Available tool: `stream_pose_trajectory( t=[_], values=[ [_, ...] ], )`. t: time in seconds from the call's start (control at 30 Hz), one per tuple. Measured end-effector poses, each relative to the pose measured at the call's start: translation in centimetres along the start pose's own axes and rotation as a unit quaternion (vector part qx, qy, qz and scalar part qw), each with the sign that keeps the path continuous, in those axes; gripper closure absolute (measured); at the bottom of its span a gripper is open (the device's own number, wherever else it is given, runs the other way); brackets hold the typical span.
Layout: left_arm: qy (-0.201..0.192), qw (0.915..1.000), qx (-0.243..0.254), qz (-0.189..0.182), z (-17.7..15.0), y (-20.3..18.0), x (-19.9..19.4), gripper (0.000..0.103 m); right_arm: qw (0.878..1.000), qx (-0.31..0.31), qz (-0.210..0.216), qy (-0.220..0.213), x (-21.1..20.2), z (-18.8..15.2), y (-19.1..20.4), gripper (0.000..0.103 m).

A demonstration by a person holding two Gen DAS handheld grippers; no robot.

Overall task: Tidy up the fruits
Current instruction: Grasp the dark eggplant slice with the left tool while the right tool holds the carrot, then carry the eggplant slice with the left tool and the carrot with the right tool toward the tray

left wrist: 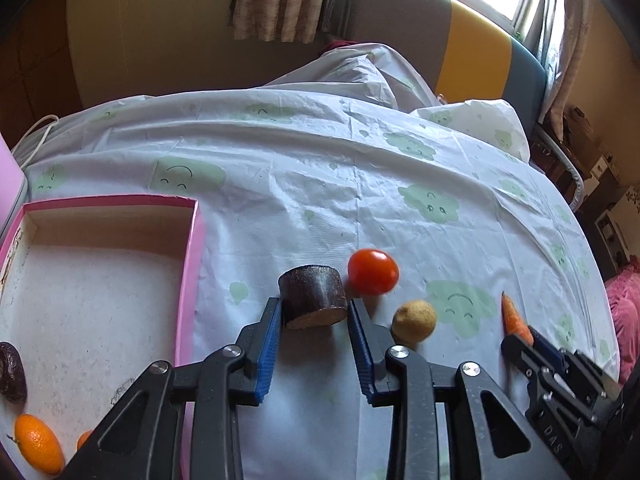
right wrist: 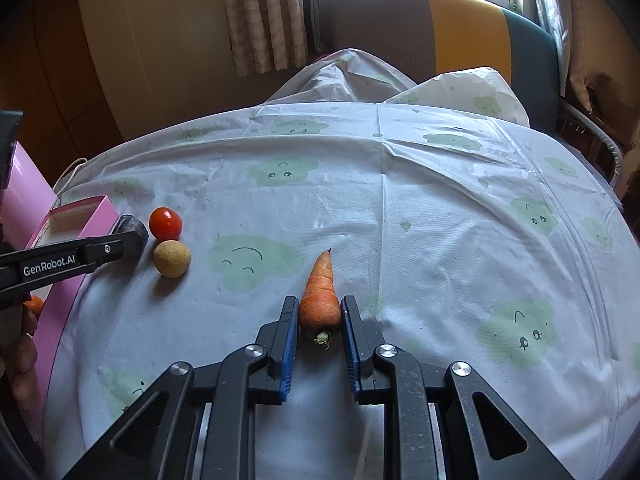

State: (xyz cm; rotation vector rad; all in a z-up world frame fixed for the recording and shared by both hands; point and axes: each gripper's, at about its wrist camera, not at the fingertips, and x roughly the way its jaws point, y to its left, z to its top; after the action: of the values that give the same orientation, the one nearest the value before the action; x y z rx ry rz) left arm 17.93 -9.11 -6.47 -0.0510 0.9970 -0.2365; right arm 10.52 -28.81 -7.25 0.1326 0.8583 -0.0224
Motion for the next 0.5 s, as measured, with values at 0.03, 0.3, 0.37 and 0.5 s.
stream_pose_trajectory(
  t=[0.03,0.3,0.37,0.5],
  values=[
    [0.000,1.0000,0.004,-0.001,-0.3,-0.2,-0.2,0.069,1.000,0.003,0.003,0.000,0.0,0.0,-0.1,0.081],
    [0.004,0.9990,0.042,-0.013,-4.2,-2.2,-2.6,0.069,0.999,0.026,0.030,0.000,0.1,0.0,-1.1,0.081],
    [-0.002,0.9987,0.049,-0.013,-5.4,-2.8,-3.3,0.069,0.999,0.024,0.027,0.000,0.1,0.0,-0.9,0.081],
    [-0.019,0.9982,0.055,-0.012,-6.7,-3.2,-3.6,0.069,1.000,0.018,0.020,0.001,0.1,0.0,-0.7,0.081]
  ],
)
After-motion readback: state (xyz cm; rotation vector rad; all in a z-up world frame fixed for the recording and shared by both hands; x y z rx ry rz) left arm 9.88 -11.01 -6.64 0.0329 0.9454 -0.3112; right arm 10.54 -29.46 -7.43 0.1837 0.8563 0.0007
